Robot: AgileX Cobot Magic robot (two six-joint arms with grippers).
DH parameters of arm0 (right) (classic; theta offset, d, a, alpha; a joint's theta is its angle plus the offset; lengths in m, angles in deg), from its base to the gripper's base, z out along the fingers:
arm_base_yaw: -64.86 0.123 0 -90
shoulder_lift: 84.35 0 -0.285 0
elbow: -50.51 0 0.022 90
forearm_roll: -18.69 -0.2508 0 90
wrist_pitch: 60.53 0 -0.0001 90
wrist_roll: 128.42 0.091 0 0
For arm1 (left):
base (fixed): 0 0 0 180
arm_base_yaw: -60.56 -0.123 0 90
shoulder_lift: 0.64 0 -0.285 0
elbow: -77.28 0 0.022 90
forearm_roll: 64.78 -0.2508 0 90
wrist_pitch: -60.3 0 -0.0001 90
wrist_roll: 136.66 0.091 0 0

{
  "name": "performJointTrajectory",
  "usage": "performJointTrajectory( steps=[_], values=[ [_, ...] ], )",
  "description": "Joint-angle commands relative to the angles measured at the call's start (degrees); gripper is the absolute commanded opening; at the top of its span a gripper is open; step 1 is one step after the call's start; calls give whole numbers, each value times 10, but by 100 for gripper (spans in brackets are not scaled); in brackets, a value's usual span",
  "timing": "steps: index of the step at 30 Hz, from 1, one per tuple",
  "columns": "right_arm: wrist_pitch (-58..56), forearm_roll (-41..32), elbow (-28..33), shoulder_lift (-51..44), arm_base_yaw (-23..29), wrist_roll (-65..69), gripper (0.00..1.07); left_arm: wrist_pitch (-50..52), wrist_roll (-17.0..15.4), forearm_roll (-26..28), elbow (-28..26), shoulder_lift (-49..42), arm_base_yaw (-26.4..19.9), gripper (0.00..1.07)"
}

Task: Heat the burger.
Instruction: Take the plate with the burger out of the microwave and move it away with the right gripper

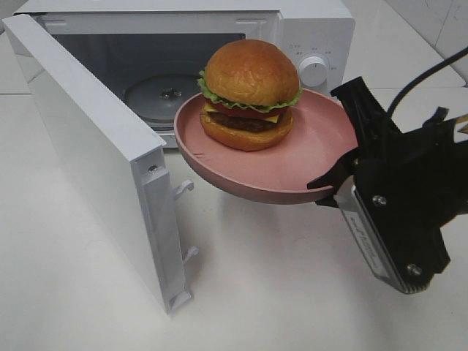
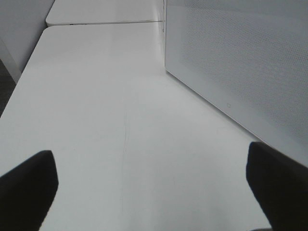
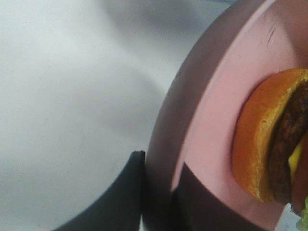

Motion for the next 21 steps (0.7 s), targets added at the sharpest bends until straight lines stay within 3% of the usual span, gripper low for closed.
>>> performJointTrajectory(
  steps=[1, 12, 21],
  values=[
    [33, 14, 7, -34, -2, 30, 0, -1, -2, 1, 2, -9, 0, 100],
    [-9, 134, 47, -138, -2, 160, 0, -1, -2, 1, 2, -9, 0, 100],
    [-69, 281, 49, -202, -2, 321, 0, -1, -2, 1, 2, -9, 0, 100]
  ],
)
